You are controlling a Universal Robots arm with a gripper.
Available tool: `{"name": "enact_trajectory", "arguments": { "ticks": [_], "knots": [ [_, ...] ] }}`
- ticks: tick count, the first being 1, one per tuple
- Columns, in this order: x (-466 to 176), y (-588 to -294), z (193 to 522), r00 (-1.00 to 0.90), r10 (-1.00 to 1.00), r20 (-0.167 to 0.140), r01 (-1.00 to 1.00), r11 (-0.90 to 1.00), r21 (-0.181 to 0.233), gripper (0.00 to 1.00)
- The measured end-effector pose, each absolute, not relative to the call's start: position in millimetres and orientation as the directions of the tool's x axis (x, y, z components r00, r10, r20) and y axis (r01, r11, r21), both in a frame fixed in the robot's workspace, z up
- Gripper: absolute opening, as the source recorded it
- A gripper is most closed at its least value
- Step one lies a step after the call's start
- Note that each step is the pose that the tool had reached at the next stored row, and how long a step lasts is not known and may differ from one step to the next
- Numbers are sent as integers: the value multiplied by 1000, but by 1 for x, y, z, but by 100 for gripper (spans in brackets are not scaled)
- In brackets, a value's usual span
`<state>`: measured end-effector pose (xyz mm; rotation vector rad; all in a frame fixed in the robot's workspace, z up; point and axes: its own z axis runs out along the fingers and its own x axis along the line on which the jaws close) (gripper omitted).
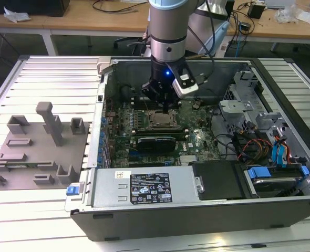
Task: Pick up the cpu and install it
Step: 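Close the cpu cover, then install the first cpu locking lever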
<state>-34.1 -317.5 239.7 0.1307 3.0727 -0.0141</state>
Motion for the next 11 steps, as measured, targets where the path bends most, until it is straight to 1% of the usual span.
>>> {"name": "enact_trajectory", "arguments": {
  "ticks": [2, 11],
  "knots": [
    [-34, -318, 245, -994, 84, -66, 85, 996, -7, 11],
    [-34, -318, 245, -994, 84, -66, 85, 996, -8, 11]
  ]
}}
